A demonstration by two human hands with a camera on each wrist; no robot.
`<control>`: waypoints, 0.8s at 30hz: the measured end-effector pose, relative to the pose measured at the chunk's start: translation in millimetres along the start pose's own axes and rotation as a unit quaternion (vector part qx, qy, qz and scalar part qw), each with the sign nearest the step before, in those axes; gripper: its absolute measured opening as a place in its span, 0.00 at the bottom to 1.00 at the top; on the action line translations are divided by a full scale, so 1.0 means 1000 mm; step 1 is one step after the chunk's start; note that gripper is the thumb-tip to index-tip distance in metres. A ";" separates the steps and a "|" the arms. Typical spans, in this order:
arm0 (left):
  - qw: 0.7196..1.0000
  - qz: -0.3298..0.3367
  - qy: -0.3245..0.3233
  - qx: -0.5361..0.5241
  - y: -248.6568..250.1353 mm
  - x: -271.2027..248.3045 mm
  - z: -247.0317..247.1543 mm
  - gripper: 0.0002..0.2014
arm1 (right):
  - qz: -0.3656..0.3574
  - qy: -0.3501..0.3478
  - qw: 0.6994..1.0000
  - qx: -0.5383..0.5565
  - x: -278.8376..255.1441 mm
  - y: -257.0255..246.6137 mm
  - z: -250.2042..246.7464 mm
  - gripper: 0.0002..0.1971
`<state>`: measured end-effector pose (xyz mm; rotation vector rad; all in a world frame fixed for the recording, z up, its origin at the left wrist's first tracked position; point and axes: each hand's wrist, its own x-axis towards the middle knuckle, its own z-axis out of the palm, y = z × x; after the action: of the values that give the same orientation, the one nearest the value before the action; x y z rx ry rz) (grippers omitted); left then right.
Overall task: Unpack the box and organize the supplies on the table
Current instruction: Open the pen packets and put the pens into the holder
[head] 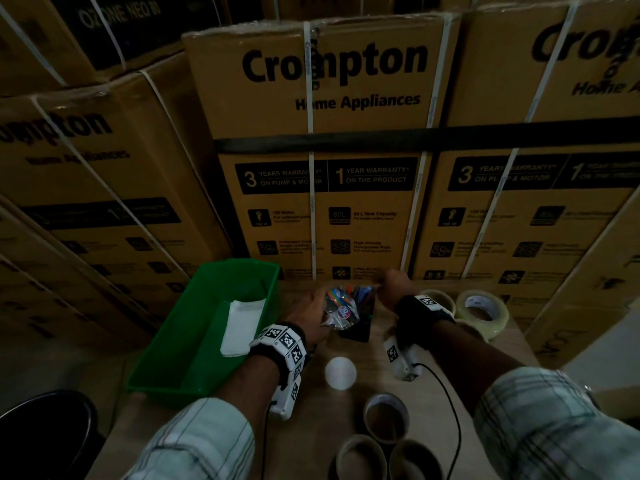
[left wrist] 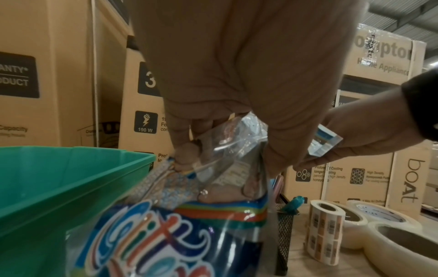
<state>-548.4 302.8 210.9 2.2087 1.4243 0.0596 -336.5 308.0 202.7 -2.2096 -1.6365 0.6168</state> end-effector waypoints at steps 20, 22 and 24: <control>0.993 0.003 0.019 0.116 0.028 0.011 0.004 0.46 | -0.110 -0.052 0.971 0.205 -0.041 -0.020 0.018 0.11; 0.992 0.006 0.022 0.124 0.026 0.010 0.007 0.47 | -0.077 -0.022 0.980 0.181 -0.041 -0.020 0.017 0.14; 0.990 0.009 0.038 0.137 0.022 0.009 0.010 0.49 | -0.044 0.011 0.982 0.181 -0.041 -0.021 0.015 0.19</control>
<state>-522.7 299.5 209.4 2.4644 1.5328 -0.0501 -371.8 275.2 206.6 -1.8666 -1.4663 0.7909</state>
